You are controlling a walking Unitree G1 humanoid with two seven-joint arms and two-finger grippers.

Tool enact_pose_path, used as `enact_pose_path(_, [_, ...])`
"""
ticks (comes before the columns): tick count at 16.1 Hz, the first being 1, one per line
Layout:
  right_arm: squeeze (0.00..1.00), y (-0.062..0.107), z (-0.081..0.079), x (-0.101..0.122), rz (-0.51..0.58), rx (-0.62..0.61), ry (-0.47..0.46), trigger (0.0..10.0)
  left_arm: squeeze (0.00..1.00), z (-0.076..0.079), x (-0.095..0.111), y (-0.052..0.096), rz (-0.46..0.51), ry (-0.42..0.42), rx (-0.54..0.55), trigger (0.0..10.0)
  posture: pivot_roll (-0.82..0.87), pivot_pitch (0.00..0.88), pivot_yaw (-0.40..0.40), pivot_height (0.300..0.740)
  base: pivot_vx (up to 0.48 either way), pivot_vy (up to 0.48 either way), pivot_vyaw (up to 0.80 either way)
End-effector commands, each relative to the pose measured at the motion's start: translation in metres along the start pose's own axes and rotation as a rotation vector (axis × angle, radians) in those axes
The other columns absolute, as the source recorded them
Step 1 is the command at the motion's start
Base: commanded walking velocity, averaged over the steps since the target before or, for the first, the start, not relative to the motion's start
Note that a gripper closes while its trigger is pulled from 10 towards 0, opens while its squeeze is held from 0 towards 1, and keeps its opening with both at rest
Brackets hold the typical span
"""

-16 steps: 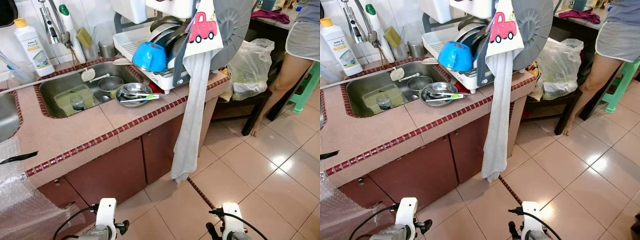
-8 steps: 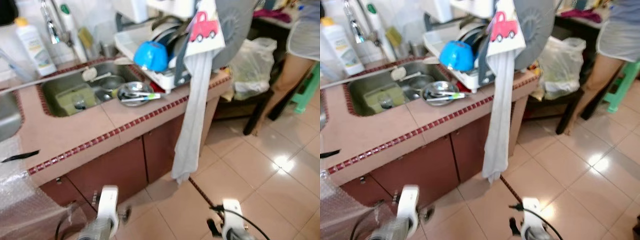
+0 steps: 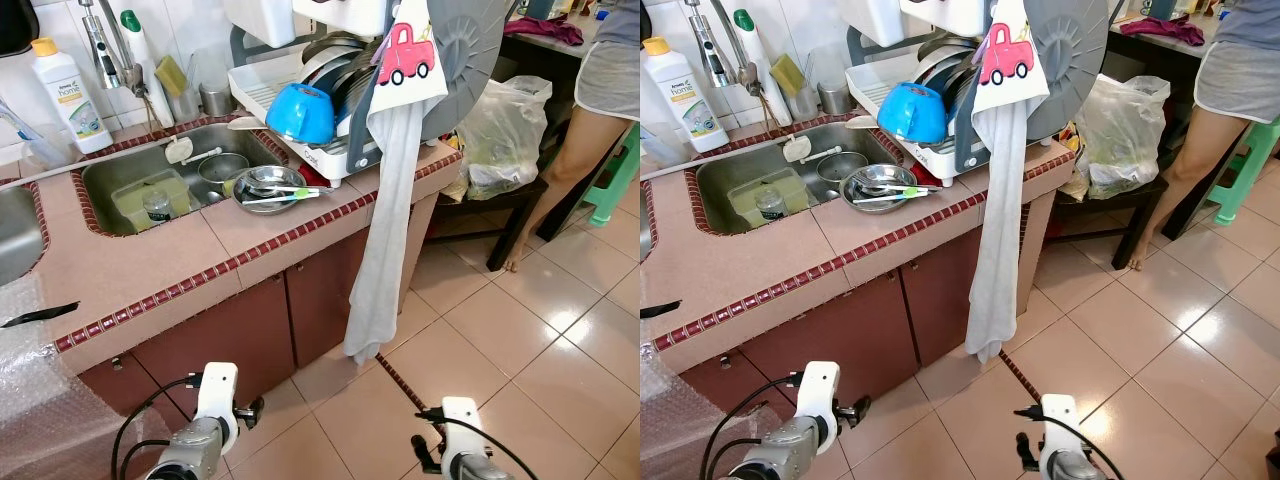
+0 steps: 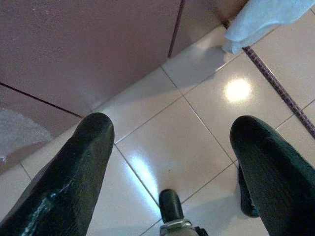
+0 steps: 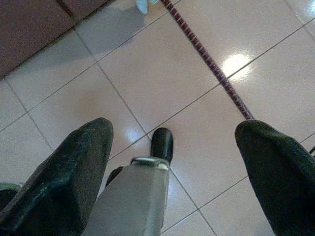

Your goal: Kitchen organization

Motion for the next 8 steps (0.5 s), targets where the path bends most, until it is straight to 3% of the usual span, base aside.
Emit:
enact_pose_path(1, [0.00,0.000,0.006,0.021,0.095,-0.003,-0.037,10.0,0.00,-0.007,0.009,0.001,0.048,0.003,-0.009,10.0,-0.02,0.000,0.081,0.740,0.000,0.000,0.00])
enact_pose_path(3, [0.00,0.001,0.010,0.031,0.151,0.000,-0.020,10.0,0.00,-0.006,0.016,0.002,0.092,-0.011,-0.035,10.0,-0.02,0.000,0.081,0.740,0.000,0.000,0.00])
enact_pose_path(6, [0.00,0.006,0.026,0.059,0.297,-0.029,-0.087,10.0,0.00,-0.009,0.040,0.008,0.258,0.004,-0.108,10.0,-0.02,0.000,0.080,0.740,0.000,0.000,0.00])
enact_pose_path(8, [0.00,0.014,0.035,0.071,0.397,-0.034,-0.046,10.0,0.00,-0.009,0.044,0.017,0.335,0.006,-0.159,10.0,-0.01,0.000,0.078,0.740,0.000,0.000,0.00])
Point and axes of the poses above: a point about 5 cm out from each wrist's last joint towards the gripper, its own y axis pointing back from the gripper into the wrist, its own x axis along the axis of the wrist's last joint, z = x × y, the point moved 3 cm from there along -y, pointing out of the wrist towards the gripper, and after that the axes turned 3 degrees about y, right-handed, at the moved point
